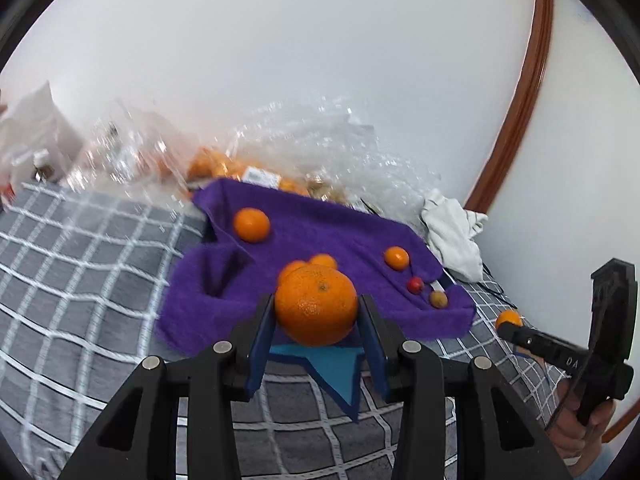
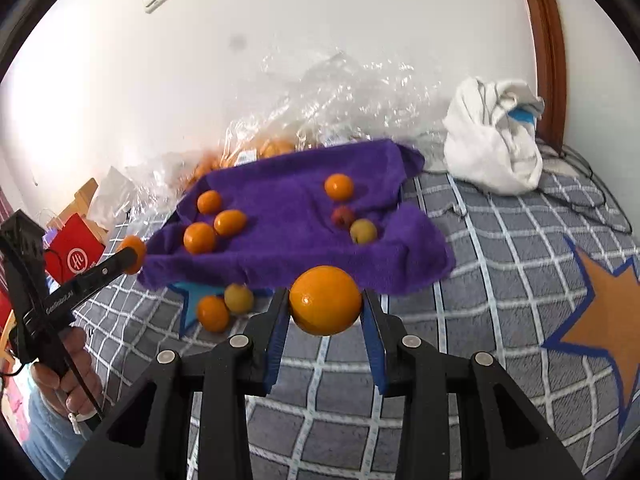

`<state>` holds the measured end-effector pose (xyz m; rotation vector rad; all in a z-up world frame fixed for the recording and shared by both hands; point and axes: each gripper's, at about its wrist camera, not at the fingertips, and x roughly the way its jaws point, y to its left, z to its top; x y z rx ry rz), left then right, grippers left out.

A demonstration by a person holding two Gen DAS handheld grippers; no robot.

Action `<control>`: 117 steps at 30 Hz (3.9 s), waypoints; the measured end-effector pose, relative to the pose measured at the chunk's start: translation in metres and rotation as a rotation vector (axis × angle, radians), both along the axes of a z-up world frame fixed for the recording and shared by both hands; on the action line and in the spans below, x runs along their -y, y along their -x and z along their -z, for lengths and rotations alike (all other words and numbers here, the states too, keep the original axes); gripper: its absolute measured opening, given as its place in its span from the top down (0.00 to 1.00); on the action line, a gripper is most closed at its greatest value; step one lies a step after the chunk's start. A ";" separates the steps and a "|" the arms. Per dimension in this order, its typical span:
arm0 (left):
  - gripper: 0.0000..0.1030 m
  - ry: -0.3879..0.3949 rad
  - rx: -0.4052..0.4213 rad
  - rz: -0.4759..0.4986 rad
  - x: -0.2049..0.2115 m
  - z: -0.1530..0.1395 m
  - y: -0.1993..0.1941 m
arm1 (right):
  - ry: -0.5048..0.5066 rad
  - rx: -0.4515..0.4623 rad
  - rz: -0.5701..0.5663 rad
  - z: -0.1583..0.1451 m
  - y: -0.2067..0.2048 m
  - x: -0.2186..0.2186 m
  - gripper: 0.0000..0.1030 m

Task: Organize fruits
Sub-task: 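Carry the right gripper's orange onto the towel while the left carries its orange there, then open both grippers to drop the oranges onto the purple towel, then grasp a yellow fruit with the right gripper while the left gripper grasps an orange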

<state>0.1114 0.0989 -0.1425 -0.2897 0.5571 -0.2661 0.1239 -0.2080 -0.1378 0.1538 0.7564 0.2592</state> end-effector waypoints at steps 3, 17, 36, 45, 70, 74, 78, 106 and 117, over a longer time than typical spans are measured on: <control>0.62 -0.003 0.021 0.001 -0.007 -0.021 -0.001 | 0.014 0.023 0.001 -0.014 -0.012 -0.006 0.65; 0.62 0.000 0.049 -0.087 -0.026 -0.074 -0.081 | 0.031 0.111 0.002 -0.054 -0.096 -0.043 0.65; 0.61 0.000 -0.117 -0.032 -0.003 0.019 -0.136 | 0.164 -0.027 -0.030 0.031 -0.117 -0.072 0.65; 0.61 -0.019 -0.156 -0.044 -0.004 0.029 -0.143 | 0.179 -0.065 -0.031 0.044 -0.123 -0.072 0.65; 0.61 -0.106 -0.194 -0.051 0.004 0.035 -0.147 | 0.244 -0.095 -0.050 0.055 -0.125 -0.081 0.65; 0.58 -0.114 -0.182 -0.066 0.002 0.033 -0.146 | 0.238 -0.091 -0.041 0.054 -0.125 -0.081 0.61; 0.53 -0.087 -0.172 -0.067 -0.003 0.030 -0.144 | 0.223 -0.069 -0.043 0.050 -0.121 -0.081 0.57; 0.52 -0.098 0.004 -0.075 -0.003 -0.019 -0.111 | 0.156 -0.061 -0.071 0.006 -0.033 -0.062 0.76; 0.52 -0.081 -0.124 -0.040 -0.022 -0.012 -0.060 | 0.129 -0.131 -0.178 0.033 -0.014 -0.078 0.76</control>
